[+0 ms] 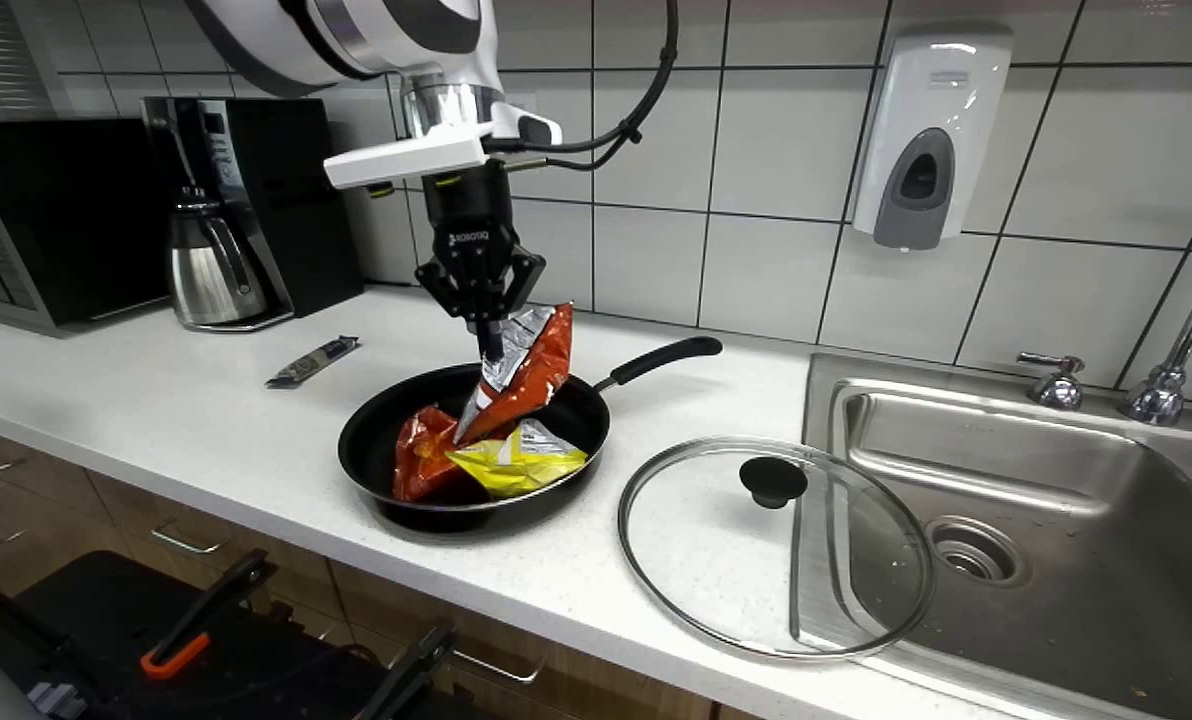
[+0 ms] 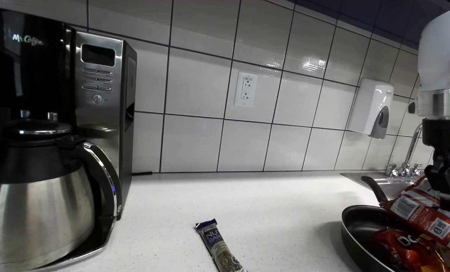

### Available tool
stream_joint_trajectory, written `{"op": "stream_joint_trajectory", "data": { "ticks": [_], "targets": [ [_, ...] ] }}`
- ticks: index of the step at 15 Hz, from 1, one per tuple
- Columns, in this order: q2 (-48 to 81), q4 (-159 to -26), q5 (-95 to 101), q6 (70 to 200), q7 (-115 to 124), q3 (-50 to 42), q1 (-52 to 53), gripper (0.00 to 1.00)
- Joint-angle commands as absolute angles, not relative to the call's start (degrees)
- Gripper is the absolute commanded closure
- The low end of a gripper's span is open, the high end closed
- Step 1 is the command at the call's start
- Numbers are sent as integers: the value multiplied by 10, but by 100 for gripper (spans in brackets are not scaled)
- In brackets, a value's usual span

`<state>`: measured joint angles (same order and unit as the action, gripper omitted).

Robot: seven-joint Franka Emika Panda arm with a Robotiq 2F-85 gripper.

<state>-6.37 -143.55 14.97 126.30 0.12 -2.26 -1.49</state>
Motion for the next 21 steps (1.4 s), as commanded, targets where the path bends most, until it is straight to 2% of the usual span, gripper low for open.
{"op": "stream_joint_trajectory", "data": {
  "ticks": [1, 21],
  "targets": [
    [-39, -1439, 150, 1286, 29, -17, -17, 100],
    [26, -1438, 49, 1373, 32, -19, -6, 100]
  ]
}}
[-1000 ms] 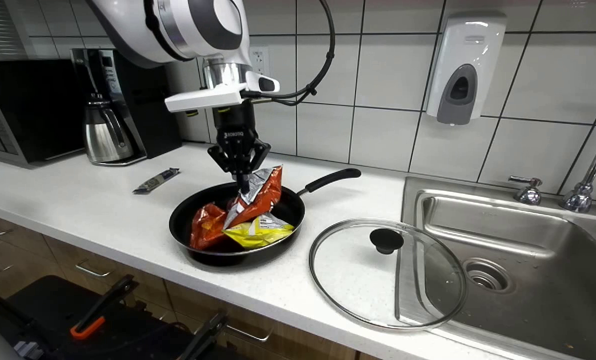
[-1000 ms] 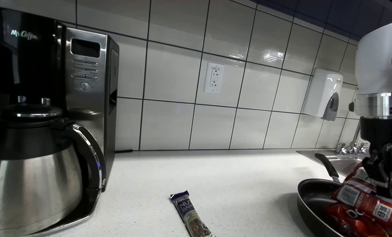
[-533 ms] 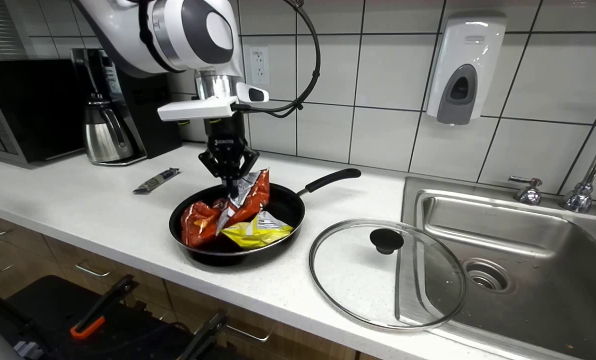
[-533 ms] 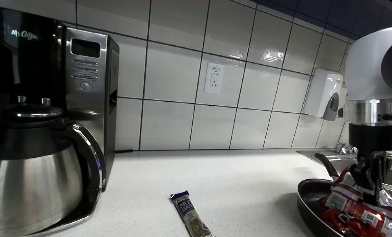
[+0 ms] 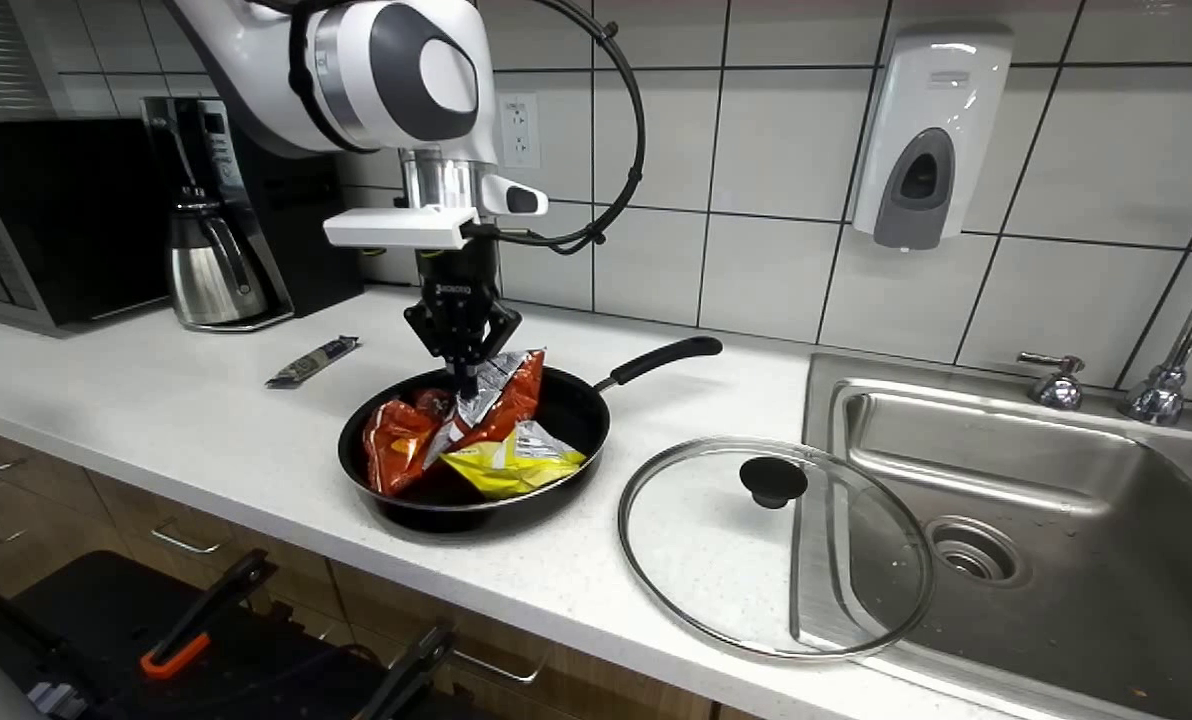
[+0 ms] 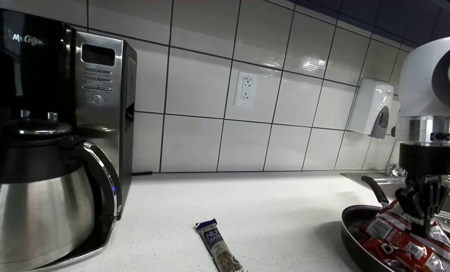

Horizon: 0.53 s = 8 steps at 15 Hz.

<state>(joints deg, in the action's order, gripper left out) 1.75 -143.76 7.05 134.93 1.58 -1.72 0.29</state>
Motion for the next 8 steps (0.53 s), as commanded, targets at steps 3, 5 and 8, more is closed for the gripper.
{"op": "stream_joint_trajectory", "data": {
  "ticks": [3, 5, 8],
  "targets": [
    [38, -1436, 20, 1396, 40, -24, -10, 100],
    [46, -1436, 9, 1406, 43, -26, -12, 100],
    [50, -1438, -6, 1411, 38, -26, -12, 100]
  ]
}}
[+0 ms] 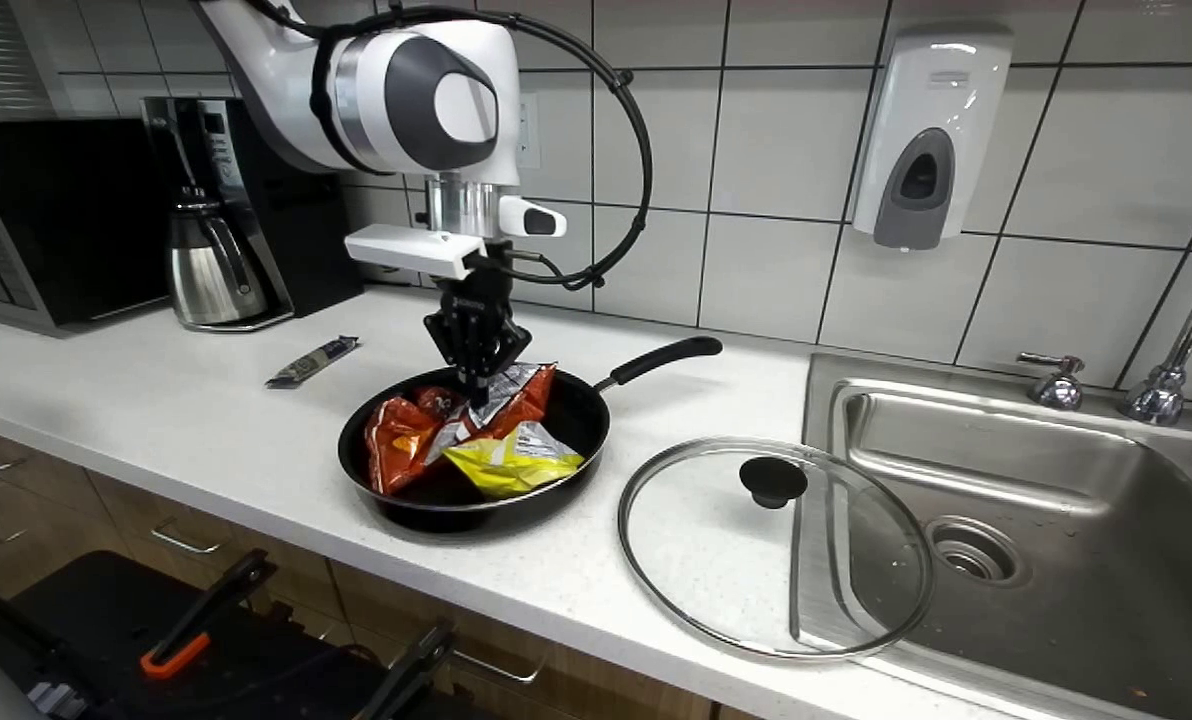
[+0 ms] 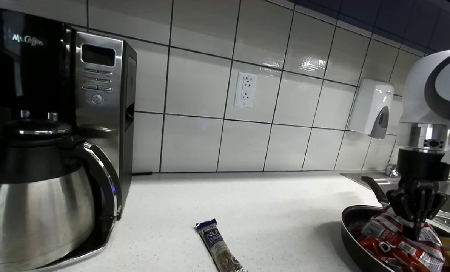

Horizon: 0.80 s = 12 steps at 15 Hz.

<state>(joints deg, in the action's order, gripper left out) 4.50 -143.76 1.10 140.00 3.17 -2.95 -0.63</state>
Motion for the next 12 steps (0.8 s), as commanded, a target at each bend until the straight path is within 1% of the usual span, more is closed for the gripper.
{"op": "stream_joint_trajectory", "data": {
  "ticks": [1, 2, 3, 4, 5, 10, 12],
  "targets": [
    [50, -1439, -10, 1411, 33, -26, -12, 100],
    [46, -1440, -11, 1409, 33, -25, -11, 100],
    [43, -1442, -11, 1406, 32, -25, -11, 74],
    [39, -1444, -7, 1405, 34, -25, -10, 72],
    [34, -1447, -6, 1405, 35, -25, -10, 66],
    [12, -1458, 0, 1408, 41, -27, -10, 30],
    [0, -1463, 4, 1408, 44, -27, -10, 13]
  ]
}}
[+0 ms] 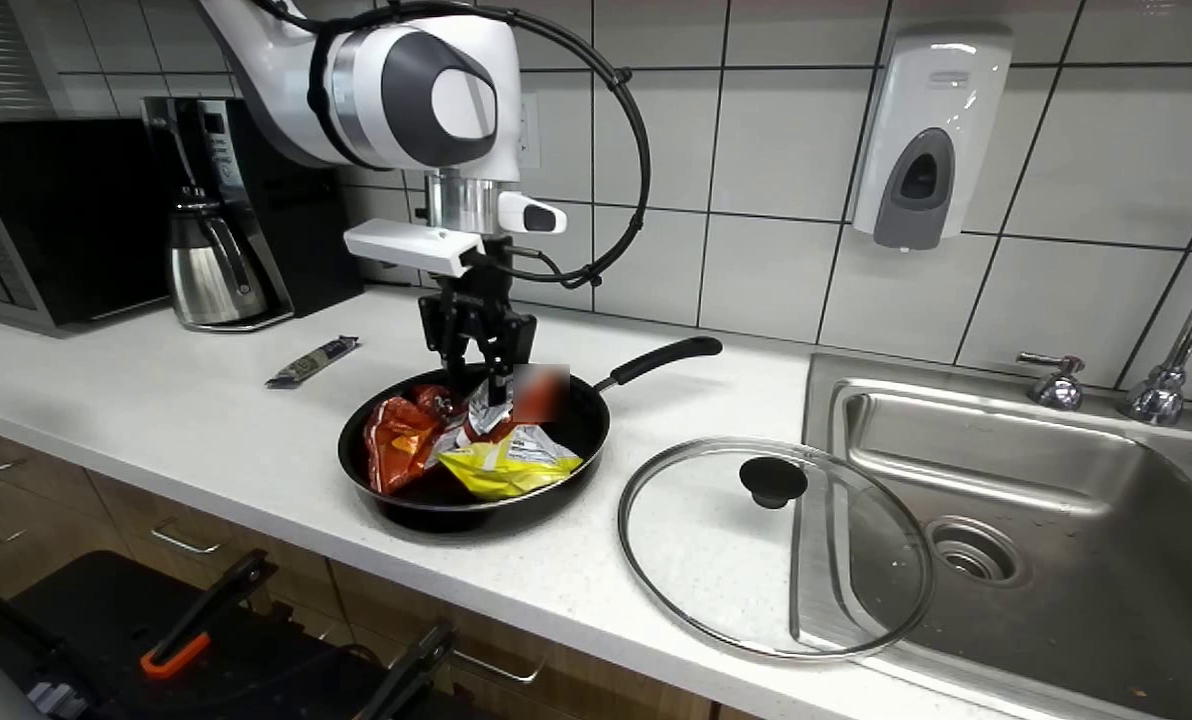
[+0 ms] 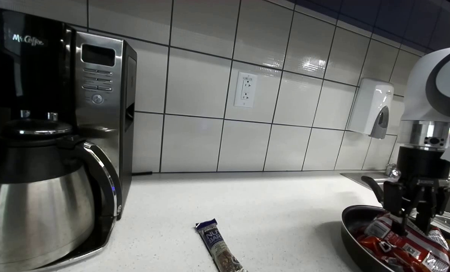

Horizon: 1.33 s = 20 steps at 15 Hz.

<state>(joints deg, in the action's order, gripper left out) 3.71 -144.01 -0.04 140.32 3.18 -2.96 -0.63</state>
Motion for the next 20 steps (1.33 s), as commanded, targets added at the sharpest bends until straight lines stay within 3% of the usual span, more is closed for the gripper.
{"op": "stream_joint_trajectory", "data": {
  "ticks": [1, 2, 20],
  "targets": [
    [-6, -1465, 7, 1407, 47, -27, -10, 7],
    [-14, -1469, 7, 1407, 47, -27, -10, 0],
    [-171, -1549, 125, 1383, 164, -40, -100, 0]
  ]
}}
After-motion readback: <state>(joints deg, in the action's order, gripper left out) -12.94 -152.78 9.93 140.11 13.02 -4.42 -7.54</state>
